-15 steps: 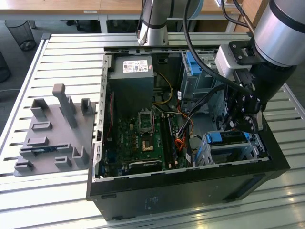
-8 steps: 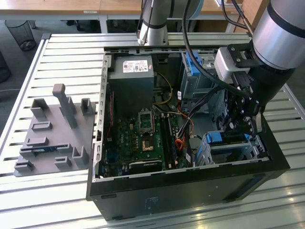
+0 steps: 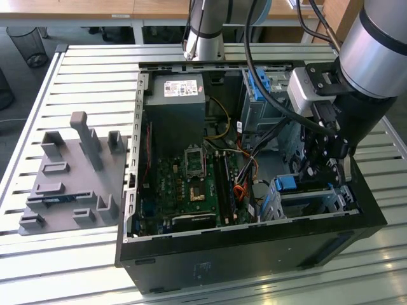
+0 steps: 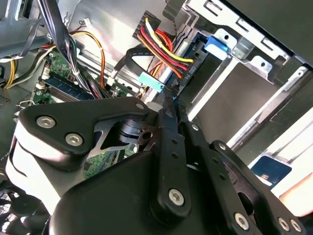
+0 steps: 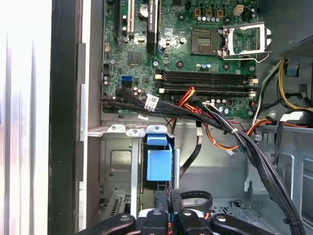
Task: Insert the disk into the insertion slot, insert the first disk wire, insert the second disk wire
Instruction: 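Insert the second disk wire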
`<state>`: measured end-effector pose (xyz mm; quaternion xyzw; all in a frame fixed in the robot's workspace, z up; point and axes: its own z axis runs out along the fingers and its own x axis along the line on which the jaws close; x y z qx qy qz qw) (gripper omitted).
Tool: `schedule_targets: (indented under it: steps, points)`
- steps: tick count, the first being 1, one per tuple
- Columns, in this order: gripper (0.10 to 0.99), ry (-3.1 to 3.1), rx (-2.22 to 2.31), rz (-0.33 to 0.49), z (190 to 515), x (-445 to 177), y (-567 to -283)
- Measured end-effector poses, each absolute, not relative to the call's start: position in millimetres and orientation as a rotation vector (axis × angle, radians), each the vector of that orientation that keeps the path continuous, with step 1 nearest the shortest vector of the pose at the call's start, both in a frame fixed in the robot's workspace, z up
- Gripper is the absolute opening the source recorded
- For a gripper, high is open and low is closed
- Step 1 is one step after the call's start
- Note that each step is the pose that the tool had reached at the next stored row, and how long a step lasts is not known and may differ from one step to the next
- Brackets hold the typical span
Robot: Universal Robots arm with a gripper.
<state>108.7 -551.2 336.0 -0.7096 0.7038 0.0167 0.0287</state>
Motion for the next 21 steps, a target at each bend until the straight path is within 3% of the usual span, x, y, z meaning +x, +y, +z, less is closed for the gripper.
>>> schedule_targets:
  steps: [21]
  points:
    - [0.149, 2.162, -2.199, 0.052, 334.6, 109.9, -552.0]
